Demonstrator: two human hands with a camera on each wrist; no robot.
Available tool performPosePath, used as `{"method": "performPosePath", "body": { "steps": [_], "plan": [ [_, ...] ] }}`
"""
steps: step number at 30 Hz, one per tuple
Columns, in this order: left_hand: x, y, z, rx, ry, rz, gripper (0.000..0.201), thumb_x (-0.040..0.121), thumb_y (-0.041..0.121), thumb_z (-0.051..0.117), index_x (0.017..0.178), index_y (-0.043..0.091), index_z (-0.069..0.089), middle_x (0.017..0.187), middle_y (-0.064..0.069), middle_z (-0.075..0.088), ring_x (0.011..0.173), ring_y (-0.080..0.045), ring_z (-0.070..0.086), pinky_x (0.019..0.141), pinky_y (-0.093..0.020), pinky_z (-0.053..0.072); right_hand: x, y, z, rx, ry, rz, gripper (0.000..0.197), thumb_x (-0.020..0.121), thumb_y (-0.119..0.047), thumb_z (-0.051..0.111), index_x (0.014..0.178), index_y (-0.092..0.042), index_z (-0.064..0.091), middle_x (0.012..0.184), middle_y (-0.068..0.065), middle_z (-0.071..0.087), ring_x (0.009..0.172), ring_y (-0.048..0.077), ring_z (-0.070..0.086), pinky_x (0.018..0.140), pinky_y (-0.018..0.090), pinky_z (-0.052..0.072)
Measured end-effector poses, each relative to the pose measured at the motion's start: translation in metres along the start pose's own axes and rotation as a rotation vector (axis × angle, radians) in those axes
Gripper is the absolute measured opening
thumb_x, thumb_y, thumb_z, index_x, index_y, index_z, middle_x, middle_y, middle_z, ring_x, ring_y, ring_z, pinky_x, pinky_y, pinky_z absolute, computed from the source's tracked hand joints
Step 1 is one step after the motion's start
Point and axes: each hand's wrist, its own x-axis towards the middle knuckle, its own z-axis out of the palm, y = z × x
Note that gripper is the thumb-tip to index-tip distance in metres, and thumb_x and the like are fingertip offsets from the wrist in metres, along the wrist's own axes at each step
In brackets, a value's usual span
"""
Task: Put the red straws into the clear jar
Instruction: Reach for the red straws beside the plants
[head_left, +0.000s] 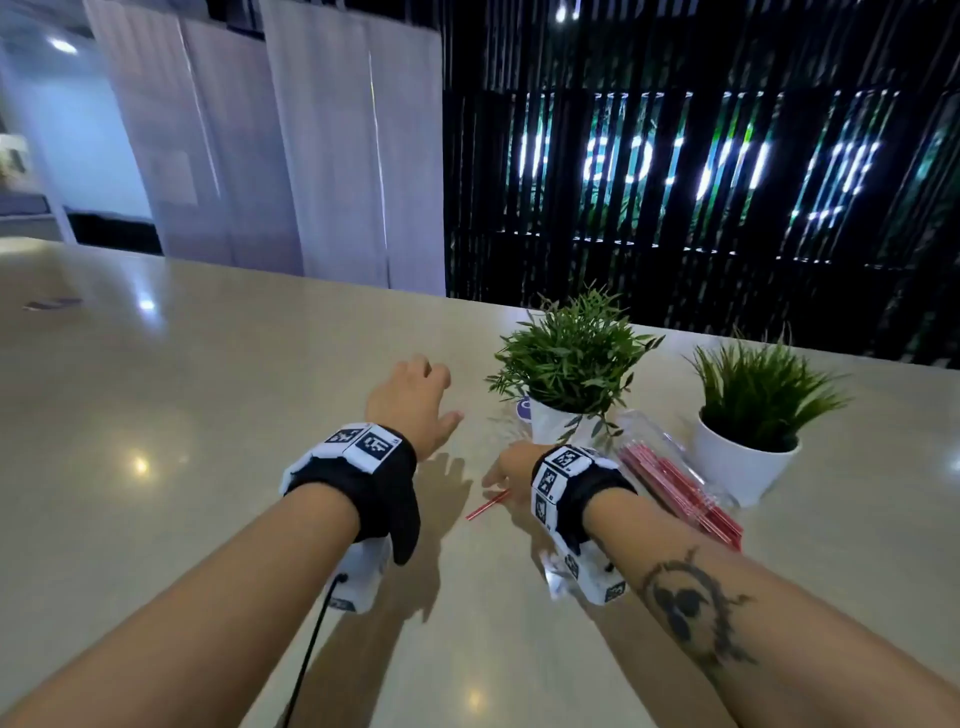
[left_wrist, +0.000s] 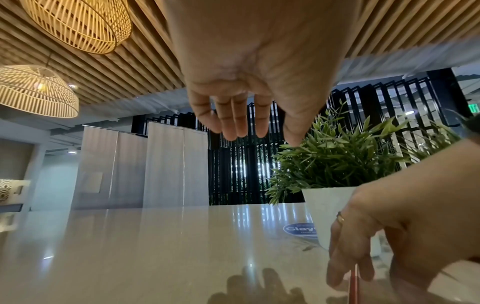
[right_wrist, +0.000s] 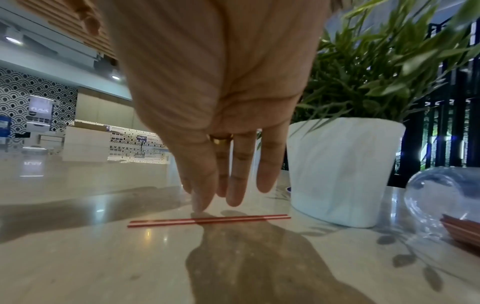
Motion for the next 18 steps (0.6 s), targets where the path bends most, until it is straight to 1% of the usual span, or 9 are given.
{"method": "performPosePath", "body": {
  "steps": [2,4,6,10,12,13,15,17,18],
  "plan": [
    [0.000,0.000,0.003,0.058,-0.005,0.006,0.042,0.087,0.037,0.050,0.120,0.012,0.045,0.127,-0.012,0.045,0.116,-0.030,0.043,0.086,-0.042,0.043,0.003,-0.001,0.001,-0.017,0.006,-0.004,0.045,0.086,-0.007,0.055,0.130,-0.012,0.052,0.132,0.016,0.057,0.112,0.033,0.057,0.093,0.035,0.045],
    [-0.002,-0.001,0.010,0.087,-0.027,0.017,0.042,0.087,0.037,0.048,0.121,0.012,0.045,0.127,-0.012,0.045,0.117,-0.029,0.043,0.085,-0.041,0.042,0.005,-0.005,0.003,-0.047,0.026,-0.019,0.034,0.083,-0.009,0.057,0.117,-0.013,0.062,0.121,0.014,0.064,0.100,0.032,0.061,0.087,0.036,0.049],
    [-0.005,-0.003,0.019,0.070,-0.064,0.000,0.041,0.088,0.037,0.047,0.121,0.013,0.045,0.126,-0.011,0.047,0.115,-0.028,0.045,0.083,-0.039,0.042,0.007,-0.006,0.006,-0.067,0.040,-0.024,0.032,0.081,-0.007,0.058,0.111,-0.014,0.066,0.117,0.013,0.066,0.100,0.033,0.062,0.088,0.036,0.051],
    [-0.010,-0.008,0.026,0.045,-0.062,-0.032,0.039,0.089,0.037,0.045,0.120,0.013,0.046,0.124,-0.009,0.050,0.113,-0.027,0.048,0.082,-0.039,0.044,0.011,-0.003,0.013,-0.040,0.081,-0.005,0.035,0.078,-0.001,0.057,0.111,-0.011,0.064,0.118,0.014,0.064,0.103,0.034,0.061,0.087,0.034,0.050],
    [-0.010,-0.012,0.027,0.030,-0.050,-0.043,0.038,0.089,0.037,0.045,0.119,0.013,0.046,0.123,-0.009,0.051,0.112,-0.027,0.049,0.081,-0.040,0.045,0.013,-0.004,0.014,-0.024,0.077,0.003,0.033,0.075,0.002,0.056,0.105,-0.009,0.064,0.113,0.014,0.064,0.097,0.034,0.062,0.080,0.032,0.048],
    [-0.010,-0.013,0.027,0.027,-0.048,-0.051,0.037,0.089,0.036,0.045,0.118,0.013,0.046,0.123,-0.009,0.051,0.111,-0.027,0.049,0.081,-0.039,0.045,0.013,-0.004,0.013,-0.020,0.066,0.006,0.029,0.074,0.004,0.056,0.099,-0.007,0.064,0.107,0.014,0.065,0.089,0.033,0.060,0.075,0.030,0.046],
    [-0.009,-0.016,0.028,0.018,-0.038,-0.056,0.037,0.089,0.036,0.045,0.118,0.013,0.047,0.122,-0.008,0.051,0.110,-0.027,0.050,0.079,-0.038,0.044,0.013,-0.003,0.012,0.019,0.049,0.022,0.018,0.073,0.006,0.052,0.082,-0.008,0.060,0.090,0.014,0.060,0.075,0.028,0.051,0.065,0.026,0.041],
    [-0.009,-0.018,0.028,-0.002,-0.024,-0.057,0.036,0.089,0.036,0.046,0.117,0.013,0.048,0.121,-0.008,0.052,0.109,-0.027,0.050,0.078,-0.038,0.045,0.014,0.000,0.012,0.074,0.050,0.031,0.017,0.075,0.007,0.050,0.076,-0.009,0.057,0.081,0.011,0.057,0.072,0.027,0.049,0.054,0.023,0.039],
    [-0.009,-0.019,0.028,-0.009,-0.016,-0.059,0.036,0.089,0.036,0.046,0.117,0.014,0.048,0.121,-0.008,0.052,0.109,-0.027,0.051,0.079,-0.038,0.045,0.013,0.001,0.013,0.091,0.056,0.026,0.015,0.076,0.005,0.051,0.077,-0.006,0.060,0.081,0.012,0.058,0.074,0.029,0.053,0.054,0.025,0.041]
  ]
}}
